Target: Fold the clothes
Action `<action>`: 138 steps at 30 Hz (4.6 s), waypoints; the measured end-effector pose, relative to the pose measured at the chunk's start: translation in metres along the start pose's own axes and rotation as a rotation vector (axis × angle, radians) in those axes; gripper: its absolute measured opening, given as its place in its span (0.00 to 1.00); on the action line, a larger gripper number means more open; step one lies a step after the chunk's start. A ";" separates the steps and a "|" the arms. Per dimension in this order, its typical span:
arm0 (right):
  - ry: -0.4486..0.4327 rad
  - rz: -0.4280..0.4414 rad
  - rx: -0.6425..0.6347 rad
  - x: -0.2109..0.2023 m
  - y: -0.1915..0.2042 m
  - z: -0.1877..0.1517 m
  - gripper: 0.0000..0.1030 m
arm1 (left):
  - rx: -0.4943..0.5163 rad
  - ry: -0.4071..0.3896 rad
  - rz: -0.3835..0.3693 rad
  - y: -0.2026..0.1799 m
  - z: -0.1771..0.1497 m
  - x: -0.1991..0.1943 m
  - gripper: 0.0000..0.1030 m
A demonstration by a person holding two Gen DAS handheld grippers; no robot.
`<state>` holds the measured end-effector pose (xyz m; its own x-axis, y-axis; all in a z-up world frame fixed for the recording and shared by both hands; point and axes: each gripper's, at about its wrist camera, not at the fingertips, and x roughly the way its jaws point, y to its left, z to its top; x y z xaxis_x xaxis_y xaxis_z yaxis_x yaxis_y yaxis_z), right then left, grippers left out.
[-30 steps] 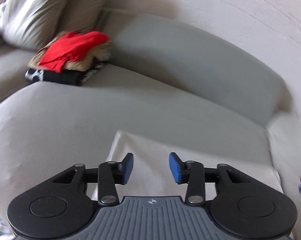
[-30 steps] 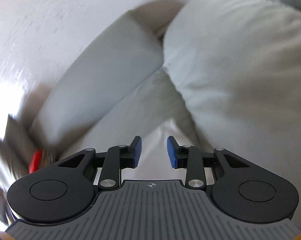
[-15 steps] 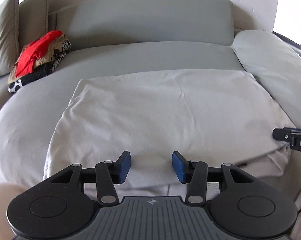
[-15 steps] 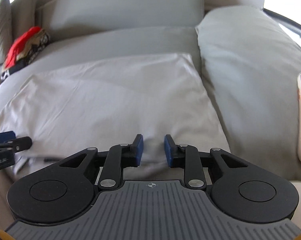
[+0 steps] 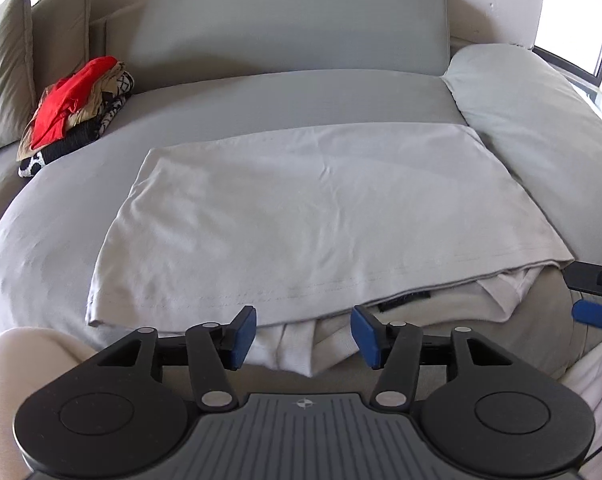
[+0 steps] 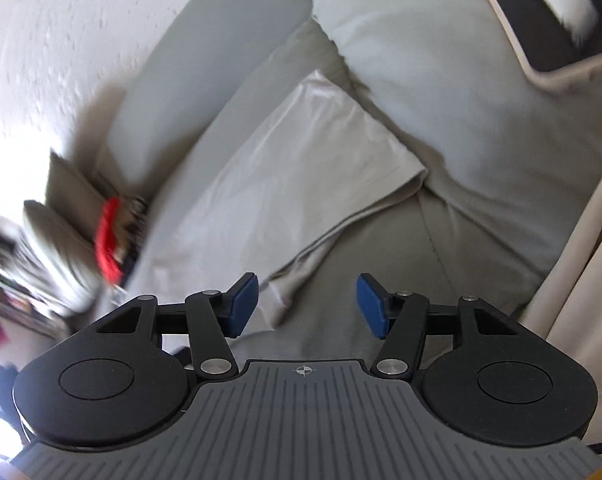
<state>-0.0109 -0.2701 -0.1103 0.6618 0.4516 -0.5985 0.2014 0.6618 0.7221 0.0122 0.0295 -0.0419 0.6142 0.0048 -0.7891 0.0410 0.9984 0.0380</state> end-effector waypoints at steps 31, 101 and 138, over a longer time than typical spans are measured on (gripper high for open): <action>-0.124 0.243 0.463 0.088 -0.044 0.036 0.57 | -0.012 0.063 -0.016 0.004 -0.006 0.019 0.61; 0.235 0.050 -0.263 0.179 0.254 -0.079 0.03 | -0.652 -0.072 0.016 0.225 -0.028 -0.045 0.64; 0.217 -0.198 -1.054 0.096 0.208 -0.094 0.15 | -0.100 0.007 0.020 0.138 0.020 0.025 0.21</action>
<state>0.0264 -0.0327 -0.0506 0.5239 0.3082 -0.7941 -0.4977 0.8673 0.0082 0.0489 0.1659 -0.0437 0.6082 0.0246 -0.7934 -0.0501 0.9987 -0.0074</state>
